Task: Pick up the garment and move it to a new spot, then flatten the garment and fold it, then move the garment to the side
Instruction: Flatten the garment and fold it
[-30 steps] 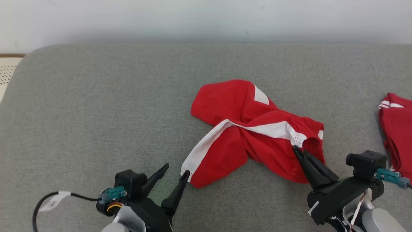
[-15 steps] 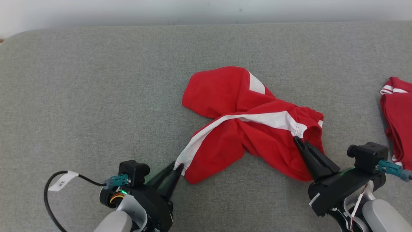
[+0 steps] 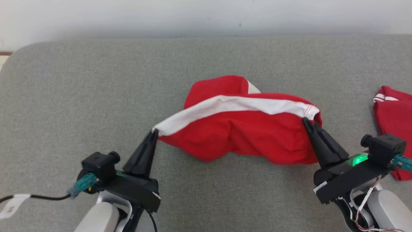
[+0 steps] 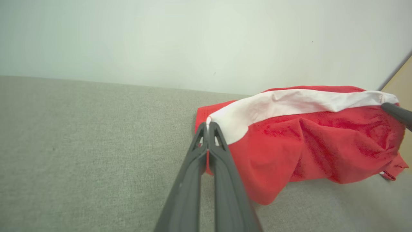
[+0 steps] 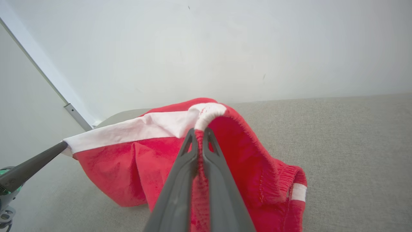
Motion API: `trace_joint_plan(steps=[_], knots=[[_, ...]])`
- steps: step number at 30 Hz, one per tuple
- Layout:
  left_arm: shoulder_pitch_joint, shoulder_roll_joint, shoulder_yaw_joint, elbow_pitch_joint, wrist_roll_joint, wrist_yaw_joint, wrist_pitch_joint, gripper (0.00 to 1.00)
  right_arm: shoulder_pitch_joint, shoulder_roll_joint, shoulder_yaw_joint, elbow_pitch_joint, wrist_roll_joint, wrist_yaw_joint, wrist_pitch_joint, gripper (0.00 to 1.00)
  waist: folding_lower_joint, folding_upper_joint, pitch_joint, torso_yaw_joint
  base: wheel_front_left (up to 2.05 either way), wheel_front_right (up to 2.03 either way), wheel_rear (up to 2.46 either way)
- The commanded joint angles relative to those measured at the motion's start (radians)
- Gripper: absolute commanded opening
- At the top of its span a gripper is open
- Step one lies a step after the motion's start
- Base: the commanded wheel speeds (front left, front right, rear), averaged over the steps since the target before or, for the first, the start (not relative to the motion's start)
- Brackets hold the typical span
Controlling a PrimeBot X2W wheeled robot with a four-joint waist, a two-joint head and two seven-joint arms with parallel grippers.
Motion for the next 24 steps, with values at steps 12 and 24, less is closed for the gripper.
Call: trace_joint_plan(steps=[12, 24], knots=[[-0.01, 0.042, 0.11, -0.303, 0.087, 0.167, -0.045, 0.0, -0.072, 0.021, -0.085, -0.076, -0.084, 0.0, -0.065, 0.0, 0.0, -0.0001, -0.085, -0.025, 0.0, 0.0, 0.0], [-0.153, 0.078, 0.135, -0.461, 0.185, 0.235, 0.01, 0.0, -0.193, 0.033, -0.11, -0.115, -0.122, 0.0, -0.063, 0.0, 0.0, -0.0001, -0.159, -0.048, 0.0, 0.0, 0.0]])
